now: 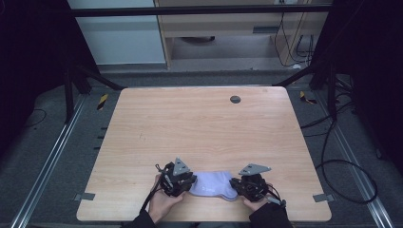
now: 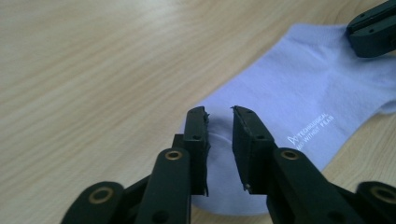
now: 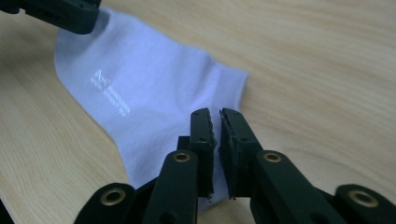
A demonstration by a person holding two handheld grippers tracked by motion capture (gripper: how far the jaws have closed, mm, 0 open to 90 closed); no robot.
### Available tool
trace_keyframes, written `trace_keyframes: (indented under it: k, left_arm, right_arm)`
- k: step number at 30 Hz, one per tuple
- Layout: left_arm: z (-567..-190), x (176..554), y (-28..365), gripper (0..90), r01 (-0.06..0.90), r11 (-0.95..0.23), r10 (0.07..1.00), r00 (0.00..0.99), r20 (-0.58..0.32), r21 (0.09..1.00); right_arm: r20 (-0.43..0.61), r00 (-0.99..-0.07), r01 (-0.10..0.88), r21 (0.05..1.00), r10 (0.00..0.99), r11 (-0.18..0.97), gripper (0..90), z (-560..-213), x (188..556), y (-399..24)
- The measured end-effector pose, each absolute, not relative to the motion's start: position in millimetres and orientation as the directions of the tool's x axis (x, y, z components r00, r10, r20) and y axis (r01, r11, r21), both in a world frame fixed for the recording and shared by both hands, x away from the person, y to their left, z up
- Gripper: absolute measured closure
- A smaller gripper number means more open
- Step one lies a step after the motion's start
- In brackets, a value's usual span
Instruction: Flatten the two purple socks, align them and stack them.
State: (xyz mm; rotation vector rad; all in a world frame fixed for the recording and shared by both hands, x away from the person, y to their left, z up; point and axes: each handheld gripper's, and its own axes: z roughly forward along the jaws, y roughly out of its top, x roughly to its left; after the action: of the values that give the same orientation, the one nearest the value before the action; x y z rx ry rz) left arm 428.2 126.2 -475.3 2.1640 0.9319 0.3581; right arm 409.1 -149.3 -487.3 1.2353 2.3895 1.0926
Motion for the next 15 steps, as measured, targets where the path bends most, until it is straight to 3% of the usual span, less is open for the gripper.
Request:
trace_keyframes:
  k: [3,8,15]
  left_arm:
    - [-468,432,139,68.7,0.509,-0.423,0.739,0.672,-0.039,0.750]
    - [-461,441,164,58.8,0.516,-0.376,0.782,0.622,-0.035,0.770]
    - [-459,452,198,46.0,0.542,-0.310,0.831,0.553,-0.054,0.781]
  right_arm:
    - [0.132,-0.587,0.595,0.739,0.799,0.315,75.3,-482,411,-159]
    - [0.114,-0.509,0.574,0.783,0.853,0.238,54.6,-480,419,-181]
    - [0.101,-0.403,0.573,0.802,0.909,0.165,38.8,-483,430,-213]
